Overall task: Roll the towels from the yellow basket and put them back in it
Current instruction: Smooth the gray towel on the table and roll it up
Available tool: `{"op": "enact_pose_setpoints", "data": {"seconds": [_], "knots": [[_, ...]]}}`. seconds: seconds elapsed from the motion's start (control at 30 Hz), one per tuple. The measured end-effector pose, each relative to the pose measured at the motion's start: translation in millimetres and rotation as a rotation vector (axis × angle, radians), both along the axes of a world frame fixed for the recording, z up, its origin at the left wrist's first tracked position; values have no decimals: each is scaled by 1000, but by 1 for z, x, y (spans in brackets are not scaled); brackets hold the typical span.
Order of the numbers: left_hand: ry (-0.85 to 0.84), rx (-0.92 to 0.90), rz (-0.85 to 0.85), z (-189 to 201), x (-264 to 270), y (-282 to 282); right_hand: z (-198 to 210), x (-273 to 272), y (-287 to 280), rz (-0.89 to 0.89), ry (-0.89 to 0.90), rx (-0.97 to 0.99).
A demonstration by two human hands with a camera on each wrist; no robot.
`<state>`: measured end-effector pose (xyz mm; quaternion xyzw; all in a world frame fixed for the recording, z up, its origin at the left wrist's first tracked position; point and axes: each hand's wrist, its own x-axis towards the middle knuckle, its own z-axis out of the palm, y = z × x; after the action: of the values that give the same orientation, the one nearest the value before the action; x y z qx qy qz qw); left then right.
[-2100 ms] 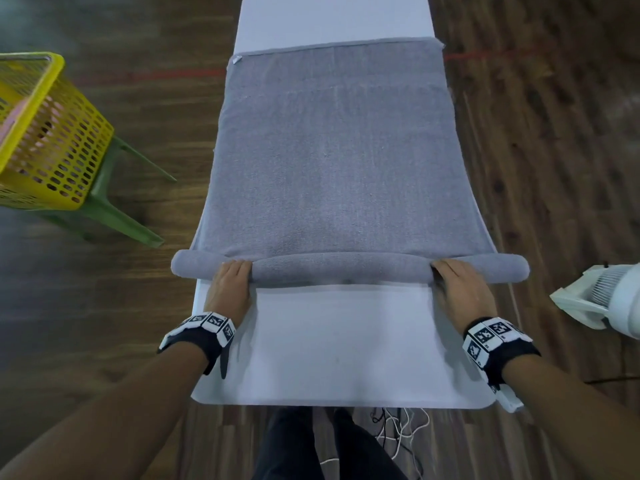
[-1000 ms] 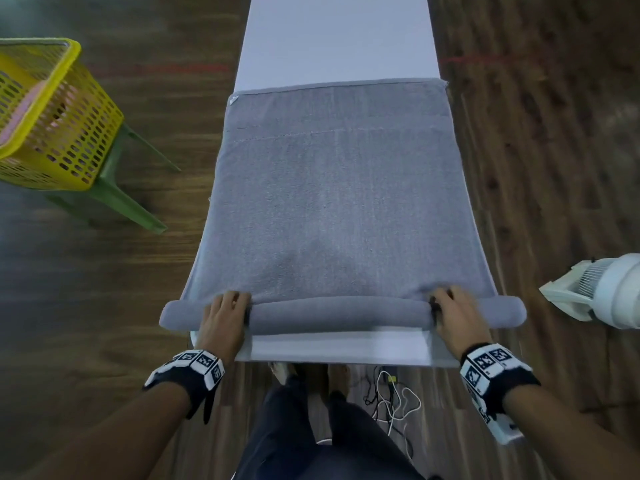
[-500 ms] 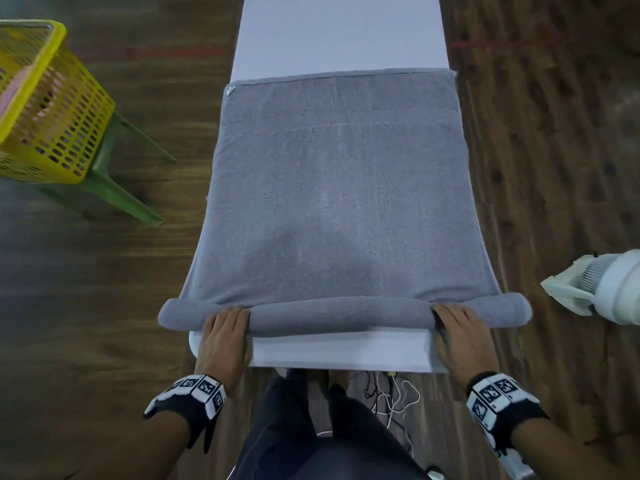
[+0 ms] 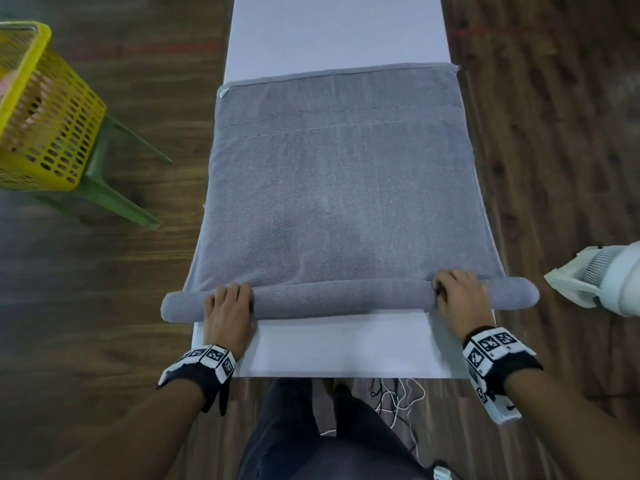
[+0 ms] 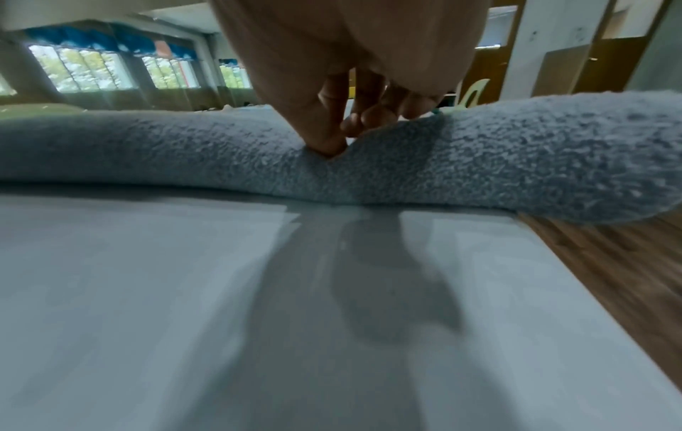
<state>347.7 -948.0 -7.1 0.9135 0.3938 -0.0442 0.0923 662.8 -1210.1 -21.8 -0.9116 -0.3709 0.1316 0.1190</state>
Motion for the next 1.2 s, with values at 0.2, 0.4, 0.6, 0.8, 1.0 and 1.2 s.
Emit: {"op": "enact_pose_setpoints", "data": {"seconds": [0.2, 0.4, 0.6, 0.8, 1.0, 1.2], "knots": [[-177, -73, 6, -5, -13, -16, -2, -28, -29, 23, -4, 25], [-159, -106, -48, -7, -11, 2, -5, -23, -31, 35, 26, 60], [-10, -140, -77, -1, 17, 37, 5, 6, 3, 34, 12, -19], [32, 15, -35, 3, 38, 59, 5, 36, 29, -48, 85, -51], [-93, 9, -70, -4, 38, 55, 0, 47, 20, 47, 13, 18], [-56, -20, -157, -8, 10, 43, -7, 1, -30, 136, 1, 83]]}}
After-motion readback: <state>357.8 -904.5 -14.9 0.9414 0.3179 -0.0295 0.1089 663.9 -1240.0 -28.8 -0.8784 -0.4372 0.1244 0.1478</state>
